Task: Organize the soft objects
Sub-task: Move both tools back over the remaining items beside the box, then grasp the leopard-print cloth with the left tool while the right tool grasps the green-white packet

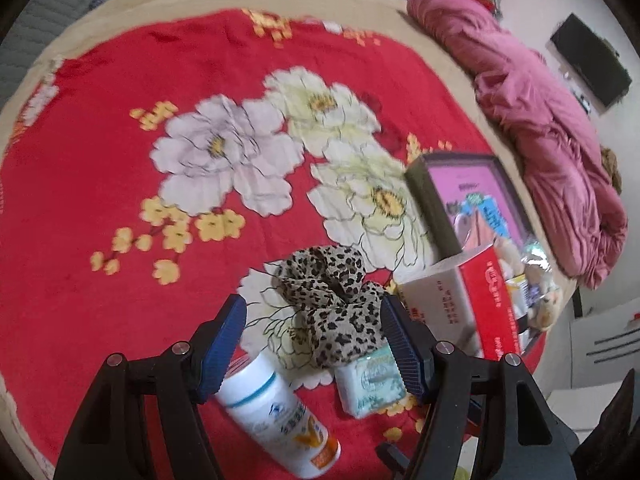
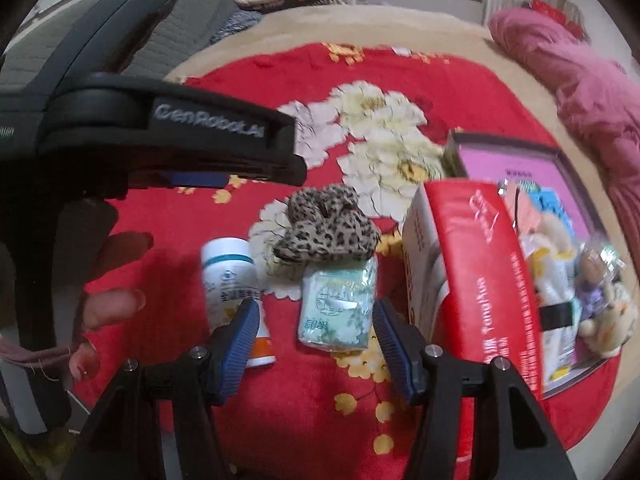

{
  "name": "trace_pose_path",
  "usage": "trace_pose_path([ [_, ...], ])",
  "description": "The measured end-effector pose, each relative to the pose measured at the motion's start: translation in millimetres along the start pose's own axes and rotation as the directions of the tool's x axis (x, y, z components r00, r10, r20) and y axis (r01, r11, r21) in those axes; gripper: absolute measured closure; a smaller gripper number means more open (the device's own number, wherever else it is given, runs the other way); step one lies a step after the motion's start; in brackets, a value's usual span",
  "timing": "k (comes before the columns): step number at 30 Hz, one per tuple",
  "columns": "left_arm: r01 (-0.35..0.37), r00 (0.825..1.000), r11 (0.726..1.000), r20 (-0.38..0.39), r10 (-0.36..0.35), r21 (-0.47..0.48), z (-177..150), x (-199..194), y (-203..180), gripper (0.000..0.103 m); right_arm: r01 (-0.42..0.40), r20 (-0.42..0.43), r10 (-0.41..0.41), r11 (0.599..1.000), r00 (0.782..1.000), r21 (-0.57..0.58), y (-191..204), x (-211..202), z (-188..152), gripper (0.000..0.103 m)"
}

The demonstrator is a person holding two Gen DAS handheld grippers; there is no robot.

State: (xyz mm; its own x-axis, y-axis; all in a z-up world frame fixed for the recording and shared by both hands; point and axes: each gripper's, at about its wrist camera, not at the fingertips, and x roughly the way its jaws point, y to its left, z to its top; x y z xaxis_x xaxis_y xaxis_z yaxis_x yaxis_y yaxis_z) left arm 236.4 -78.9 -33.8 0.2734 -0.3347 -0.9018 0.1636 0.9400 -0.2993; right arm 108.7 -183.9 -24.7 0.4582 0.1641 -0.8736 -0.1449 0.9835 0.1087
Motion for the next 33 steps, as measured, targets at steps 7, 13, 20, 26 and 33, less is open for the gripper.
trace_pose_path([
  [7, 0.02, 0.996, 1.0, -0.093, -0.019, 0.007, 6.9, 46.6, 2.1, 0.032, 0.024, -0.016, -0.024, 0.999, 1.0, 0.028, -9.2, 22.3, -5.2, 0.044],
  [13, 0.083, 0.985, 0.997, -0.15, -0.083, -0.007, 15.3, 71.2, -0.2, 0.032, 0.065, 0.0, -0.065, 0.998, 0.998, -0.006, 1.1, 27.9, -1.6, 0.043],
  [20, 0.162, 0.956, 0.987, -0.247, -0.158, -0.002, 22.3, 100.9, 5.4, 0.032, 0.069, -0.021, -0.07, 0.997, 0.997, -0.034, 11.8, 40.7, 2.7, 0.043],
  [26, 0.208, 0.938, 0.977, -0.292, -0.188, 0.039, 26.2, 103.9, 5.6, 0.032, 0.098, -0.047, -0.098, 0.995, 0.994, -0.004, 14.7, 53.9, 6.3, 0.043],
  [33, 0.191, 0.94, 0.977, -0.305, -0.154, 0.095, 26.8, 105.7, 0.8, 0.032, 0.186, -0.041, -0.184, 0.982, 0.982, 0.034, 19.7, 71.9, 5.4, 0.043],
])
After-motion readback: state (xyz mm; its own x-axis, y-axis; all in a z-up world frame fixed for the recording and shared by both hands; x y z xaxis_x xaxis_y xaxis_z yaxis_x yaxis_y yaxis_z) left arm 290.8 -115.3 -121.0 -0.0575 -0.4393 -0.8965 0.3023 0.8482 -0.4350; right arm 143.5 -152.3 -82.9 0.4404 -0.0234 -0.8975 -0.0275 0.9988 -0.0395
